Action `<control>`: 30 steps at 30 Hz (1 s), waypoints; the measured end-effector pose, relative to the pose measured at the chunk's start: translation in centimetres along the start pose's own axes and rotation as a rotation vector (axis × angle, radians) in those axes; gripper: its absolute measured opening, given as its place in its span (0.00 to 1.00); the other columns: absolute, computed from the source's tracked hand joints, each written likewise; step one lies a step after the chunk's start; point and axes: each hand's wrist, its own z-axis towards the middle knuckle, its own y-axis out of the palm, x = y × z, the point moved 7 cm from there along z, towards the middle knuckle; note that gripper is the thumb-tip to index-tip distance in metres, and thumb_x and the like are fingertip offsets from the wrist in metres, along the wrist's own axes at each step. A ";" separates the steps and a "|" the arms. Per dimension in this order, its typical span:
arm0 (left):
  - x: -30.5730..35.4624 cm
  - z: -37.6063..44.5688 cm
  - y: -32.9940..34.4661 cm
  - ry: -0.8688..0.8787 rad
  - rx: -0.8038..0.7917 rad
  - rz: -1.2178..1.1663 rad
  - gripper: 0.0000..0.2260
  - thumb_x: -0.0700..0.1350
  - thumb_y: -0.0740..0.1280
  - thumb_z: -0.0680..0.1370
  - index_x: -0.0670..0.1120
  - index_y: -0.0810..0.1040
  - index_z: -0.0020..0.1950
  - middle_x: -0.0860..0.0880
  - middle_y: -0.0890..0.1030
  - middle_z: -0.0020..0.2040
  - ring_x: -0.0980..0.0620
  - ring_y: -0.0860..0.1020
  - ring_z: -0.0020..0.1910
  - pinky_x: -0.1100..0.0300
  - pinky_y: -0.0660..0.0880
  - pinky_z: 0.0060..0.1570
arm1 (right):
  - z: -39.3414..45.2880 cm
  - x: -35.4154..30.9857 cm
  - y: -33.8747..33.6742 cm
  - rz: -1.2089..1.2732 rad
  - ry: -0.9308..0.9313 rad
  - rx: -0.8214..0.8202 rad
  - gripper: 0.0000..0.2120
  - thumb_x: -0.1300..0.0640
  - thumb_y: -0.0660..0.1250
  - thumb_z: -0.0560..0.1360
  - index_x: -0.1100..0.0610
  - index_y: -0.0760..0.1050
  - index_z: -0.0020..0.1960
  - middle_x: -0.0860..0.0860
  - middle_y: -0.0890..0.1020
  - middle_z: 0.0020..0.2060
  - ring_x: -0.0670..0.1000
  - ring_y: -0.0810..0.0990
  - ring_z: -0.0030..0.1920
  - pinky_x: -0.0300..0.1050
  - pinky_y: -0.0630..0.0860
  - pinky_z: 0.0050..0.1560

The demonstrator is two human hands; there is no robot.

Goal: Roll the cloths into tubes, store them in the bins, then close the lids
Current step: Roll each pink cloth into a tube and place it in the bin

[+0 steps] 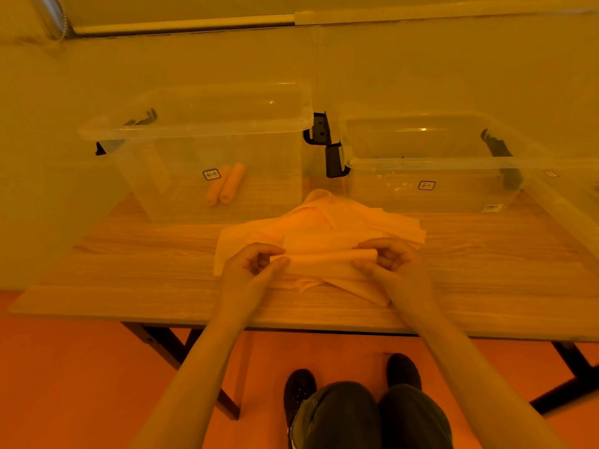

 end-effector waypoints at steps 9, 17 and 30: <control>-0.2 -0.1 0.1 -0.033 -0.028 -0.011 0.10 0.38 0.74 0.71 0.54 0.82 0.46 0.50 0.83 0.45 0.47 0.81 0.46 0.50 0.78 0.47 | 0.1 0.0 0.0 -0.028 -0.001 0.015 0.11 0.61 0.75 0.69 0.49 0.80 0.48 0.47 0.83 0.50 0.46 0.82 0.52 0.43 0.79 0.50; 0.1 -0.1 0.4 -0.011 -0.061 -0.033 0.13 0.38 0.74 0.71 0.56 0.82 0.48 0.52 0.84 0.47 0.50 0.81 0.47 0.56 0.78 0.47 | 0.1 0.2 -0.1 -0.051 0.014 0.021 0.09 0.60 0.75 0.69 0.52 0.81 0.47 0.49 0.84 0.46 0.47 0.82 0.49 0.43 0.80 0.48; 0.1 -0.2 0.3 -0.004 -0.049 -0.005 0.12 0.36 0.74 0.71 0.51 0.82 0.49 0.50 0.83 0.50 0.53 0.80 0.47 0.48 0.78 0.49 | -0.1 0.2 0.1 -0.013 0.038 -0.005 0.11 0.57 0.72 0.72 0.47 0.81 0.53 0.44 0.85 0.38 0.43 0.83 0.44 0.38 0.76 0.42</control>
